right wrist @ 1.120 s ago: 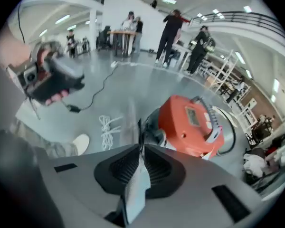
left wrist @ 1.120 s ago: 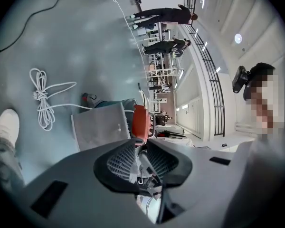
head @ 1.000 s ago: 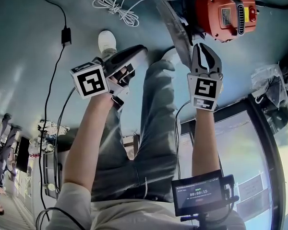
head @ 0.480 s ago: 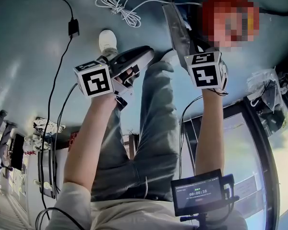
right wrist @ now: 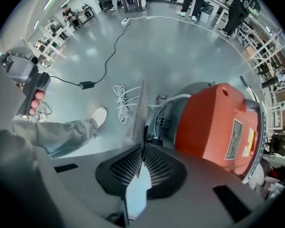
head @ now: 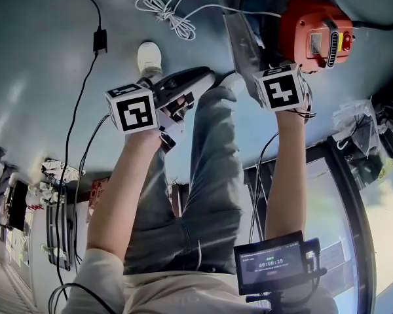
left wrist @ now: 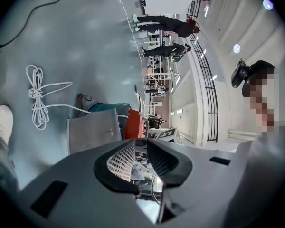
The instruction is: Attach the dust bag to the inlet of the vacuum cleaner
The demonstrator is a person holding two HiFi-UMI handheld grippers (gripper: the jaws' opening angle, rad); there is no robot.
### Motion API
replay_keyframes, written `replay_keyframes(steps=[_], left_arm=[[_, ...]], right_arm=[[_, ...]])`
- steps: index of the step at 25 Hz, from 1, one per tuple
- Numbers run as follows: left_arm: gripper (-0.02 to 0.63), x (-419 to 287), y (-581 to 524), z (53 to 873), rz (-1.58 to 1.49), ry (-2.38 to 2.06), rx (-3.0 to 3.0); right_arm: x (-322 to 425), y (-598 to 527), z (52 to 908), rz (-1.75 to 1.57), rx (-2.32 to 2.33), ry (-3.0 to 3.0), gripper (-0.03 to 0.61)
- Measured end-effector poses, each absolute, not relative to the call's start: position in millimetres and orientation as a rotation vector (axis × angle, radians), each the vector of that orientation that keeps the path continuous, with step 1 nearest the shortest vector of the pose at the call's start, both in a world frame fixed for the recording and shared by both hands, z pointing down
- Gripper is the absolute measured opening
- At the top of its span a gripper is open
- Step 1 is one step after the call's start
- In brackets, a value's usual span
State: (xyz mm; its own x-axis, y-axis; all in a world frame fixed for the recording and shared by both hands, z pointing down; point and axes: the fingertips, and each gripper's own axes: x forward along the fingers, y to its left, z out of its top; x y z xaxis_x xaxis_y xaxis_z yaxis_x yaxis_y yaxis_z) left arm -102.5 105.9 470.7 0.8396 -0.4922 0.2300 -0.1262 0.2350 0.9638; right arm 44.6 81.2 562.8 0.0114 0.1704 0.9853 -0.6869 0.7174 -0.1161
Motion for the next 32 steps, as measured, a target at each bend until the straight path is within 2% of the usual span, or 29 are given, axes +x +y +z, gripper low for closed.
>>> replay_keyframes(steps=[5,17,23,32], left_arm=[[0.066,-107,100,470,-0.282,-0.558,1.331],[0.066,-113,103,474,-0.253,-0.552,1.324],[0.066,-111,106,474,-0.243,-0.532,1.342],[0.066,-76,91,420,-0.172,-0.395,1.593]], right_arm=[[45,78,563,0.738,0.438,-1.432,0.012],[68,76,562,0.621,0.865,-1.414,0.009],[67,78,567,0.643,0.818,-1.410,0.011],[69,56,477,0.653,0.973,-1.766,0.009]])
